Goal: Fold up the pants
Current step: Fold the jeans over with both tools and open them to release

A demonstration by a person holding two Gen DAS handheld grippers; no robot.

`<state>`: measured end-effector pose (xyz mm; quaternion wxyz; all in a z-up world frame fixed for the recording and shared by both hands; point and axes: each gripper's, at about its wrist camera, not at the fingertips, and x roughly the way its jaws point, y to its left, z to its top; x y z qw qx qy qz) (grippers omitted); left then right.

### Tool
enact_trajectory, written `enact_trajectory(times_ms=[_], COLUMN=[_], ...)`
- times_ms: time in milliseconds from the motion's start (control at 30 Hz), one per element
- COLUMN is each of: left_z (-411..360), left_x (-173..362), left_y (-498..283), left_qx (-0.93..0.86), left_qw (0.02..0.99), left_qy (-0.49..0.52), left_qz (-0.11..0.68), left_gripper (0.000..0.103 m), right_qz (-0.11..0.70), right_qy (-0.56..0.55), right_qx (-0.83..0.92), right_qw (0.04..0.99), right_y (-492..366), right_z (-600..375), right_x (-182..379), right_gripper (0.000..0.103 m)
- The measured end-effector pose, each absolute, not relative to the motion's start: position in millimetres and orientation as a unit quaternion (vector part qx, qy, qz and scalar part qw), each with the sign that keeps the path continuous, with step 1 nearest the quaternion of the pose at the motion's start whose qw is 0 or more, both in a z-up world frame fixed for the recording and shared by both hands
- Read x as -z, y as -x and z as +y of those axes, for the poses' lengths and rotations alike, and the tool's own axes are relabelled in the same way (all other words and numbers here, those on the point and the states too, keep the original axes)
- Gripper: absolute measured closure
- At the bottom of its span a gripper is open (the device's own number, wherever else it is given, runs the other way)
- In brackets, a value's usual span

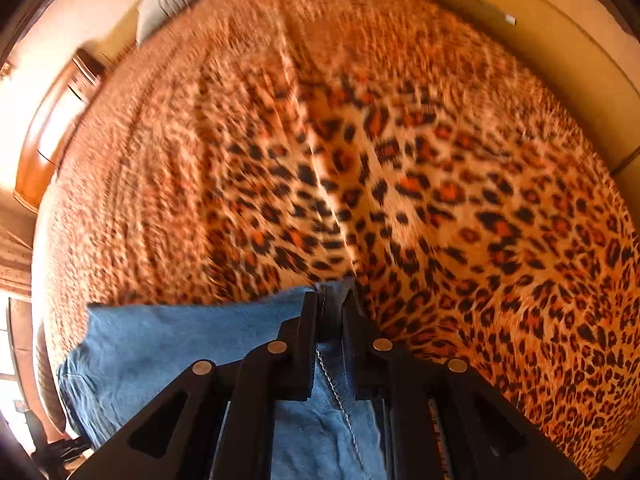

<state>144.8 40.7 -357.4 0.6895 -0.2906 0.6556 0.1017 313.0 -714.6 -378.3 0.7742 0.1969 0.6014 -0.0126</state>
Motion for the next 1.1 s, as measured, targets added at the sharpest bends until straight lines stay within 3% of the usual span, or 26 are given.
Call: enact_trajectory(times_ms=[33,100,200,300,367,400,433,467,500,633,733,900,967,1000,1033,1100], left_z=[40,41,41,32,24,23,20,18,17,6,12,30,37,41,45,51], left_x=[352,341,328,334,348,354,360,361,358,364,384,357,336,331,325,319], left_y=[-143,-136,-119,-114,-122,-126,-130,-131,-130,-128,-117,-94,-90,-89,-89,-95], left_qx=[-0.094,-0.073,-0.049,-0.034,-0.04,-0.043,-0.045,-0.039,-0.037,-0.067,-0.072,-0.054,-0.033,-0.027,-0.023,-0.029], left_qw=[0.693,0.7,0.708,0.705,0.696,0.689,0.676,0.665,0.665,0.695,0.662,0.697,0.712,0.718,0.725,0.731], left_qy=[0.289,0.296,0.313,0.329,0.328,0.328,0.336,0.353,0.359,0.279,0.319,0.281,0.284,0.29,0.302,0.325], left_qz=[0.654,0.645,0.631,0.628,0.638,0.645,0.654,0.658,0.654,0.659,0.674,0.657,0.641,0.632,0.618,0.599], left_gripper=[0.072,0.071,0.064,0.053,0.055,0.064,0.083,0.088,0.088,0.09,0.092,0.091,0.085,0.073,0.053,0.038], right_qz=[0.593,0.571,0.573,0.61,0.626,0.626,0.618,0.613,0.616,0.578,0.628,0.613,0.593,0.58,0.569,0.556], right_qy=[-0.2,-0.239,-0.267,-0.247,-0.256,-0.268,-0.288,-0.291,-0.29,-0.287,-0.243,-0.283,-0.302,-0.319,-0.335,-0.362], right_qx=[0.009,-0.009,0.0,0.024,0.029,0.028,0.02,0.012,-0.002,-0.01,0.023,0.043,0.051,0.055,0.056,0.05], right_qw=[0.78,0.785,0.775,0.753,0.736,0.731,0.732,0.735,0.733,0.764,0.739,0.737,0.744,0.748,0.749,0.746], right_y=[-311,-293,-240,-185,-165,-160,-156,-158,-161,-154,-155,-149,-139,-134,-128,-118], right_z=[-715,-725,-743,-744,-742,-737,-733,-728,-723,-725,-719,-716,-726,-730,-733,-730], right_x=[373,355,341,351,367,373,381,385,387,358,390,379,361,352,345,344], right_gripper=[0.085,0.054,0.045,0.044,0.044,0.046,0.053,0.086,0.089,0.089,0.085,0.069,0.059,0.056,0.05,0.044])
